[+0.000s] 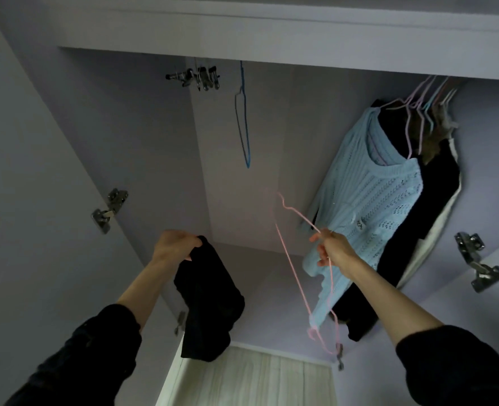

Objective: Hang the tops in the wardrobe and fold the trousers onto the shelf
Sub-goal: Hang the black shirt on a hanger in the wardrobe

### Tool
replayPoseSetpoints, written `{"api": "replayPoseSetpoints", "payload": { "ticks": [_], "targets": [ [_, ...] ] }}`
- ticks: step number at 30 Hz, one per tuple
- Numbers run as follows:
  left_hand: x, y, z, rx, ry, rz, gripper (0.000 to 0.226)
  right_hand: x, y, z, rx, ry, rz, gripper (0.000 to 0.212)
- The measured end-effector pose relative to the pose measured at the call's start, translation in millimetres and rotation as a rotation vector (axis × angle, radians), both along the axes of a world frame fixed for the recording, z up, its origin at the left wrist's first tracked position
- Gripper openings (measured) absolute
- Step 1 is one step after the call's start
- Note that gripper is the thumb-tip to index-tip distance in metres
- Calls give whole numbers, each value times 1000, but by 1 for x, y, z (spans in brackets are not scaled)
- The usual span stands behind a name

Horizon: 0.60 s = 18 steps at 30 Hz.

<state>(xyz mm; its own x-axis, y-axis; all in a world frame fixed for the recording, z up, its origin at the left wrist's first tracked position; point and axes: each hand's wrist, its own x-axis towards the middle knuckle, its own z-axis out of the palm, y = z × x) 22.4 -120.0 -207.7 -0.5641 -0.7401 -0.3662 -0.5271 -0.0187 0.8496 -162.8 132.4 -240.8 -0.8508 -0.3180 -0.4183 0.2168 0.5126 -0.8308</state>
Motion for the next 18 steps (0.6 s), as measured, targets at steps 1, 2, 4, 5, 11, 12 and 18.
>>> {"api": "replayPoseSetpoints", "payload": {
  "ticks": [1, 2, 4, 5, 11, 12, 18],
  "targets": [
    [1, -3, -3, 16, -26, 10, 18, 3, 0, -1, -4, -5, 32, 32],
    [1, -7, -6, 33, -42, 26, 17, 6, 0, -2, 6, 3, 75, 33],
    [2, -11, -9, 69, -50, 54, 15, 15, -1, 5, 46, 57, 200, 34],
    [1, -12, -10, 82, -57, 65, 14, 19, -3, 10, 63, 99, 282, 32],
    [3, -23, -17, 101, -94, 154, 27, 33, -19, 33, -23, 345, 389, 33],
    [4, -23, -17, 95, -90, 158, 29, 32, -20, 36, -47, 349, 387, 34],
    [2, -22, -18, 4, -124, 111, 31, 37, -22, 42, -57, 372, 427, 36]
  ]
}}
